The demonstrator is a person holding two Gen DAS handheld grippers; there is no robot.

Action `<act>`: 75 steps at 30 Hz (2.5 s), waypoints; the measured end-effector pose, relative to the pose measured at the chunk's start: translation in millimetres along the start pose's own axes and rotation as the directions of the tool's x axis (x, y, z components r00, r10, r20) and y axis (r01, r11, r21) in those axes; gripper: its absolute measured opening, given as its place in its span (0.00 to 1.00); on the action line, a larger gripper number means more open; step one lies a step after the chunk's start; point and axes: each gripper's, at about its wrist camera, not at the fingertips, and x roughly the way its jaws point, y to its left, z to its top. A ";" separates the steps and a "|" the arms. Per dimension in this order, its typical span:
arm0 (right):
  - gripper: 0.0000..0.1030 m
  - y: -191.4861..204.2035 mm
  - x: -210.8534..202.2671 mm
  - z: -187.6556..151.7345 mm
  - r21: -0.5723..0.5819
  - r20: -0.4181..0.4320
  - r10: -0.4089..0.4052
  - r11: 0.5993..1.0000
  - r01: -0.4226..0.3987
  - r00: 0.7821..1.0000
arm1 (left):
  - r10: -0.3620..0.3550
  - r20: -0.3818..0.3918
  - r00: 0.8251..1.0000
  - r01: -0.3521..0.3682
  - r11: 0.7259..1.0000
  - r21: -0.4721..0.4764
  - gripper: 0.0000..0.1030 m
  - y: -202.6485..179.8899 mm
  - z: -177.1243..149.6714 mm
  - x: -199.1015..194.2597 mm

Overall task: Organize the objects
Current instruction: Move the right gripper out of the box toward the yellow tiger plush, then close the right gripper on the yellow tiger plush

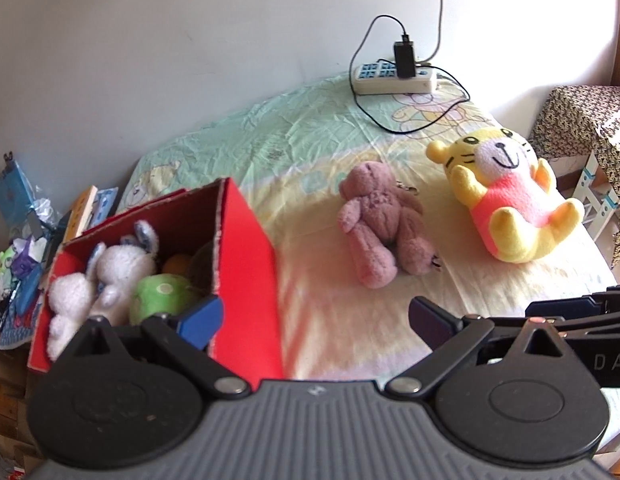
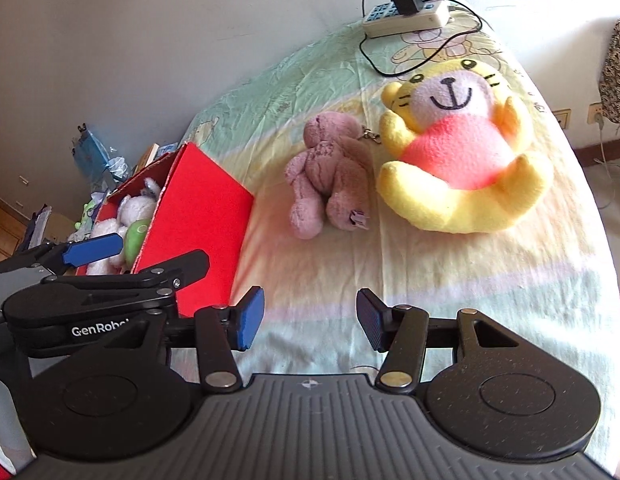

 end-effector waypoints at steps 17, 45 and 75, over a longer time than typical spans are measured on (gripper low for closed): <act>0.54 -49.0 4.4 -6.8 0.155 -0.045 -0.053 0.986 0.059 0.998 | -0.126 -0.125 0.984 0.129 0.991 0.019 0.96 -35.8 0.4 42.1; 0.53 -126.1 -17.6 -5.2 0.427 0.079 -0.052 0.904 0.013 0.996 | -0.556 -0.098 0.825 0.554 0.831 -0.053 0.98 -46.8 8.5 67.5; 0.59 -191.0 55.5 68.7 0.442 0.240 0.282 0.820 -0.364 0.929 | -0.752 -0.018 0.659 0.719 0.637 -0.278 0.91 -64.8 74.6 156.3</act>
